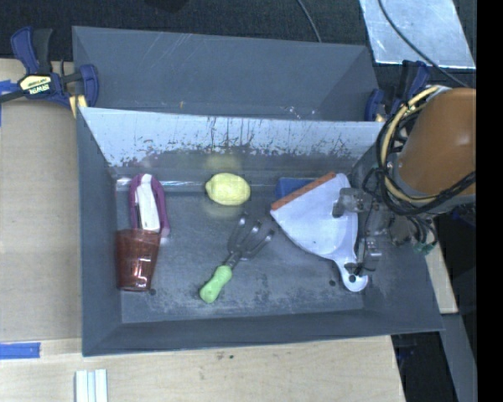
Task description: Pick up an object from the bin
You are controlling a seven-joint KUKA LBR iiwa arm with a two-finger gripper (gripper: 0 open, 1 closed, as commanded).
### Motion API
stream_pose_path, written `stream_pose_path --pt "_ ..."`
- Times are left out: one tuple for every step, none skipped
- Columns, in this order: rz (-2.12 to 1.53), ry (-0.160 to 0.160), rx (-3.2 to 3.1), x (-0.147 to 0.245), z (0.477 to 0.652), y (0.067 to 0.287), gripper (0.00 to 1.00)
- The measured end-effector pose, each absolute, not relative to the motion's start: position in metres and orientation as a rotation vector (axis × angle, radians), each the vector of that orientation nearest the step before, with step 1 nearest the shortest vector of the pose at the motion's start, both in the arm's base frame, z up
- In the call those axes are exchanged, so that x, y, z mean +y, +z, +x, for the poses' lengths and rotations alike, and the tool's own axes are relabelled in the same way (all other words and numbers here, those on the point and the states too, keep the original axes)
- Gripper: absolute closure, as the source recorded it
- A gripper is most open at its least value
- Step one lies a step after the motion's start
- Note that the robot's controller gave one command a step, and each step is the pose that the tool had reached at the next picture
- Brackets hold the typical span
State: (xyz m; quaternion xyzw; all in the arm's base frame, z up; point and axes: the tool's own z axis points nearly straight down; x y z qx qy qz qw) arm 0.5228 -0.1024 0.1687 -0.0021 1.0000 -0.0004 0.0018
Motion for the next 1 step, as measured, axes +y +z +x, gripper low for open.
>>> stream_pose_path --pt "-0.007 -0.001 3.138 -0.1024 0.5228 0.1687 0.00"
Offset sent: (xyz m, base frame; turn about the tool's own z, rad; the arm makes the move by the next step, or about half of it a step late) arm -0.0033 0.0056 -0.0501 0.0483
